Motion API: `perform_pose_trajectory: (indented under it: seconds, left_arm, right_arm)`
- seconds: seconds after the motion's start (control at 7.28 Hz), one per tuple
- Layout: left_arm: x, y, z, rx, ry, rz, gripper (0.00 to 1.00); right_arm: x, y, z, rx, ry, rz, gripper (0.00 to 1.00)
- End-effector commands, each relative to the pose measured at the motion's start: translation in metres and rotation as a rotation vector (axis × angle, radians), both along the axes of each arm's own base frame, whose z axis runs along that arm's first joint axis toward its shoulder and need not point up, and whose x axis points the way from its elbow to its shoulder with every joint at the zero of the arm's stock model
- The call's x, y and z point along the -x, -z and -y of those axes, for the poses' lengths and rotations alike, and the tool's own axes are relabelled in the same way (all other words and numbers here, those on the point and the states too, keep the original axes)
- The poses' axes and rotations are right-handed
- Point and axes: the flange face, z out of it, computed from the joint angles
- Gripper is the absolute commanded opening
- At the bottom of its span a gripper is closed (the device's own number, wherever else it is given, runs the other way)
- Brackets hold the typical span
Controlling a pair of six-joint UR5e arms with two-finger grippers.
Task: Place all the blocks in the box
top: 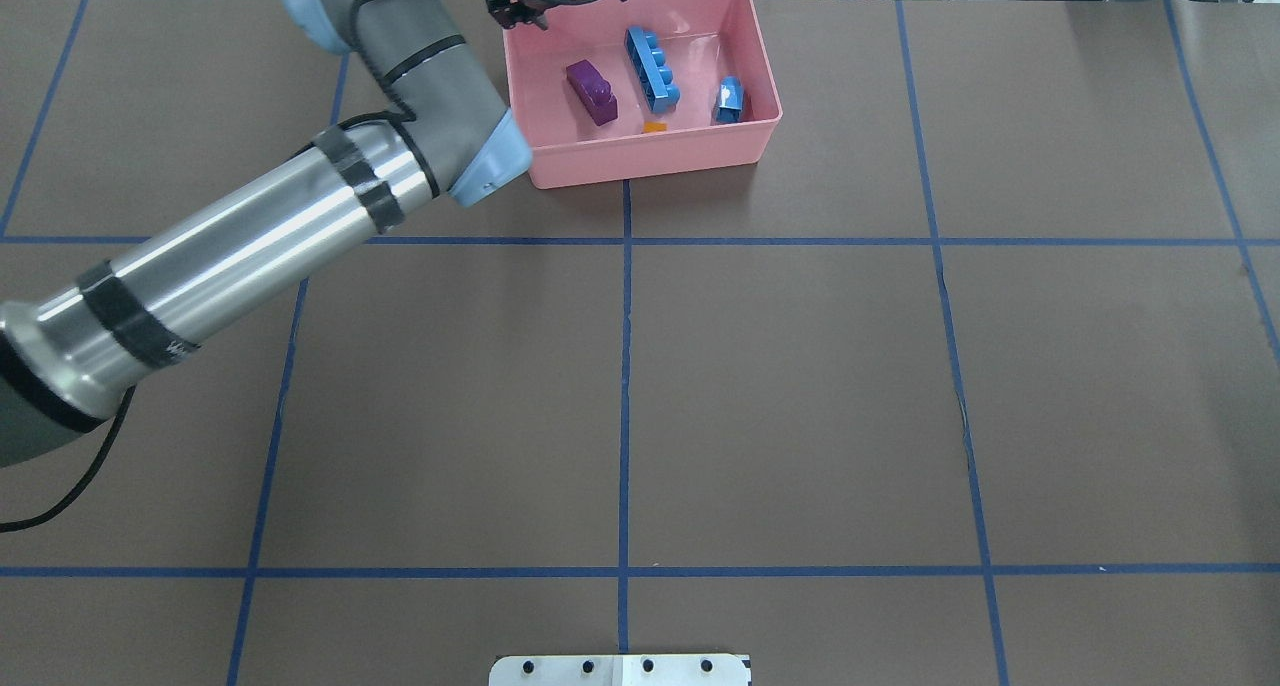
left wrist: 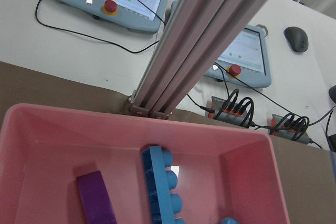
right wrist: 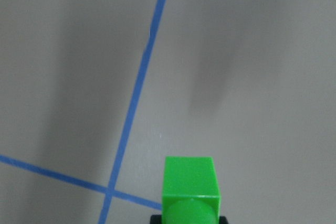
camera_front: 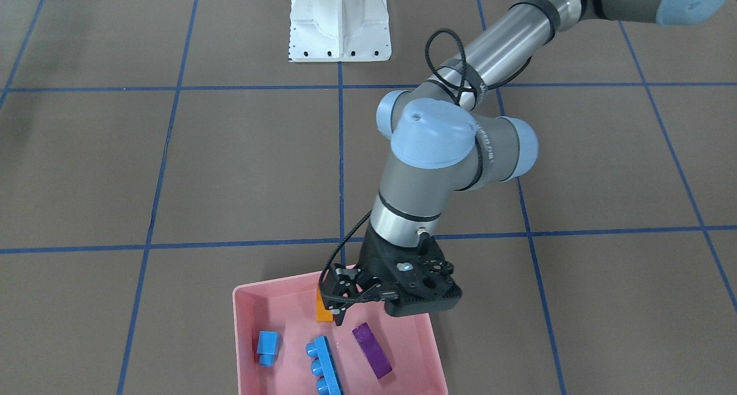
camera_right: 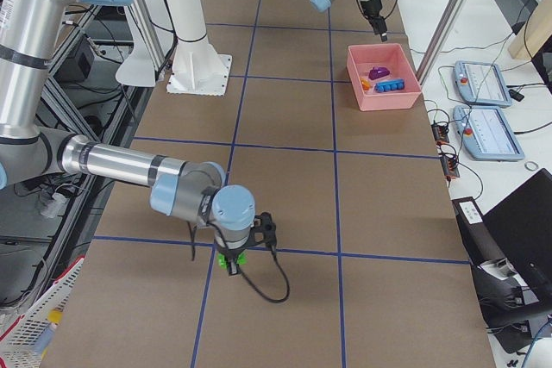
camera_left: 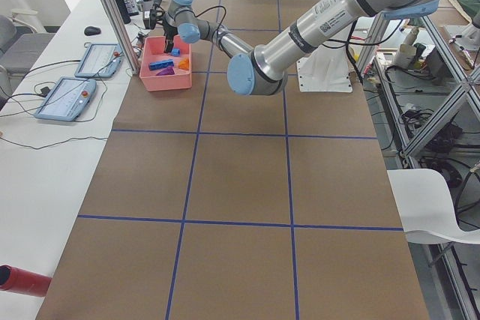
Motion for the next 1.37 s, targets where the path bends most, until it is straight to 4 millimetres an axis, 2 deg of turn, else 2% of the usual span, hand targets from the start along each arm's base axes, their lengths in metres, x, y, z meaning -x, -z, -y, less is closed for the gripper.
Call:
perform_pose_trajectory:
  seconds: [0.0,0.14,0.27,0.41,0.55,0.69,0.82,0.96,1.1,1.24]
  left_arm:
    - [0.059,-0.083,-0.039,0.020,-0.052,0.020,1.00]
    - [0.105,-0.114,-0.045,0.013,-0.090,0.023,1.00]
    - [0.165,-0.140,-0.048,-0.012,-0.140,0.064,1.00]
    - [0.206,-0.164,-0.064,-0.034,-0.189,0.147,1.00]
    - [0.248,-0.194,-0.079,-0.036,-0.234,0.249,1.00]
    - [0.286,-0.228,-0.093,-0.036,-0.297,0.347,1.00]
    - [0.324,-0.267,-0.101,-0.046,-0.374,0.434,1.00]
    - [0.351,-0.297,-0.107,-0.053,-0.457,0.497,1.00]
    - [0.370,-0.316,-0.113,-0.044,-0.492,0.521,1.00]
    - [0.380,-0.330,-0.121,-0.046,-0.516,0.517,1.00]
  right_arm:
    - [-0.017,0.136,0.127,-0.015,-0.004,-0.027,0.00]
    - [-0.010,0.192,0.174,-0.029,0.007,-0.040,0.00]
    - [0.011,0.237,0.215,-0.066,0.027,-0.037,0.00]
    - [0.046,0.277,0.238,-0.063,0.003,-0.045,0.00]
    - [0.098,0.319,0.255,-0.046,-0.023,-0.051,0.00]
    - [0.169,0.357,0.265,-0.032,-0.052,-0.048,0.00]
    - [0.223,0.379,0.283,-0.043,-0.125,-0.018,0.00]
    - [0.282,0.390,0.303,-0.065,-0.170,0.032,0.00]
    - [0.336,0.408,0.333,-0.058,-0.226,0.086,0.00]
    - [0.381,0.425,0.371,-0.068,-0.256,0.129,0.00]
